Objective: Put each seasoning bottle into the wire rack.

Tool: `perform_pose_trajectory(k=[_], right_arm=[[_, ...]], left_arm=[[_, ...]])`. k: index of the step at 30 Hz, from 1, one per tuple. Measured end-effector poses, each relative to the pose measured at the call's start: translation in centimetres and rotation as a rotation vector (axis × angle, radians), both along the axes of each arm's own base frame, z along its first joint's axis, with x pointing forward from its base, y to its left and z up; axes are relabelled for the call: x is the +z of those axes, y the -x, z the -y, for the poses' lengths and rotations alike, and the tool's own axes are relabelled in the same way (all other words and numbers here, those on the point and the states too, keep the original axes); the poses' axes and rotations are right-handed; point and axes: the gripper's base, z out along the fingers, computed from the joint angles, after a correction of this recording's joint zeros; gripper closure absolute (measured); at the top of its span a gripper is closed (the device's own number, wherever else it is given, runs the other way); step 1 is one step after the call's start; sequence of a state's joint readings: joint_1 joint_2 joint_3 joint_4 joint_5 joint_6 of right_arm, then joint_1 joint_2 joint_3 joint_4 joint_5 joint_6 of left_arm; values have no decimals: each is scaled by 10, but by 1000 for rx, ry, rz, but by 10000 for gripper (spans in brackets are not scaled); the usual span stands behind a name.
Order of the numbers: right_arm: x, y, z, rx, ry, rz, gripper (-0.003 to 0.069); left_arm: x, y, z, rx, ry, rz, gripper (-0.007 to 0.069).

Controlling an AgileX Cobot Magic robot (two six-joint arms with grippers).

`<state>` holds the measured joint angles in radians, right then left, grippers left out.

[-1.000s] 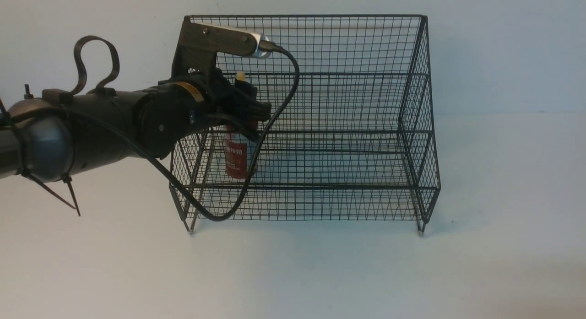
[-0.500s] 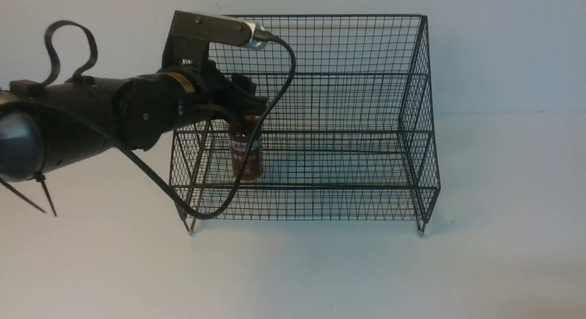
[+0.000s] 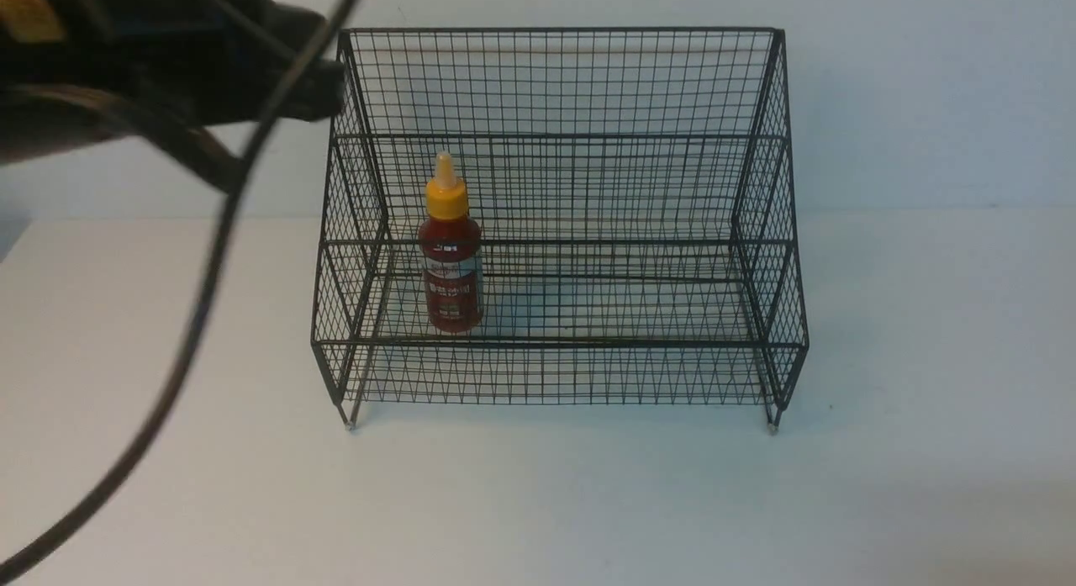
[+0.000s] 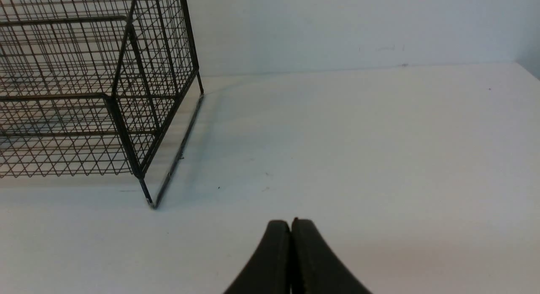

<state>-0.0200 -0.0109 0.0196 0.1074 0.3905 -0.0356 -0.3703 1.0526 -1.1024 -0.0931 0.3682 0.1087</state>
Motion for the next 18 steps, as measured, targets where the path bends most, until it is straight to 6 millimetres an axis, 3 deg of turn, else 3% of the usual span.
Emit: perform_pose_trajectory(k=[4,6,11,13,18], right_arm=[[0,0,0,0,0,0,672],[0,0,0,0,0,0,672],[0,0,0,0,0,0,672],[0,0,0,0,0,0,672],[0,0,0,0,0,0,672]], left_arm=[[16,56,-22,1,43,125,629],[12,78,-30,1,53,149,629],[-14,116,-44,-5,71,136,629],[-34,137,-51,-13,90,130,629],[-57,161,-60,-17,109,159,629]])
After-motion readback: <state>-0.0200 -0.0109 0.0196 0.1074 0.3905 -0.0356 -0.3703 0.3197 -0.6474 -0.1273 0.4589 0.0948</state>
